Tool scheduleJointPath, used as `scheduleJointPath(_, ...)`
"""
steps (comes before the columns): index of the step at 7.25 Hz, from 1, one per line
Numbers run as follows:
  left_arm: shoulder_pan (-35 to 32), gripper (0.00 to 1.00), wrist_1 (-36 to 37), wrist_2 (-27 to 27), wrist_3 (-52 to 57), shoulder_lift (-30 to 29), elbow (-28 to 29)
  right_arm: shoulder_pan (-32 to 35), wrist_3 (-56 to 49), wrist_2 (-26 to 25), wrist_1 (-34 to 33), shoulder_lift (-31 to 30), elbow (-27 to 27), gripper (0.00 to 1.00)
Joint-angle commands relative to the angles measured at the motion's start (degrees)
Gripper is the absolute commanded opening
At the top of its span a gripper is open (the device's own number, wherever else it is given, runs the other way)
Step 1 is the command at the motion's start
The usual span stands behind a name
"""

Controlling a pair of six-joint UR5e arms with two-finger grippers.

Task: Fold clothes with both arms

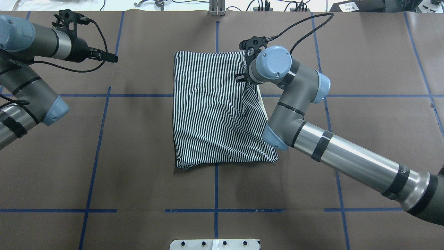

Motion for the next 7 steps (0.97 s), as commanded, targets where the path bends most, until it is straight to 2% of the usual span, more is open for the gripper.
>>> scheduleJointPath(1,0.08,1.0,0.04,0.0,0.08,-0.07,0.0,-0.01,0.05,-1.83,0.0,-3.21,2.81,0.0)
scheduleJointPath(4,0.08,1.0,0.3,0.09,0.43,-0.16,0.0,-0.27,0.05,-1.84,0.0,-3.65,2.91,0.01)
scheduleJointPath(5,0.08,1.0,0.39,0.09,0.43,-0.16,0.0,-0.36,-0.3,-1.93,0.09,-3.91,2.82,0.75)
scheduleJointPath(6,-0.01,1.0,0.48,0.09,0.69,-0.16,0.0,-0.01,-3.44,-1.58,0.26,-3.74,3.17,1.0)
scheduleJointPath(7,0.08,1.0,0.48,0.0,0.7,-0.16,-0.08,1.91,-7.04,0.07,0.09,-3.65,3.7,1.0)
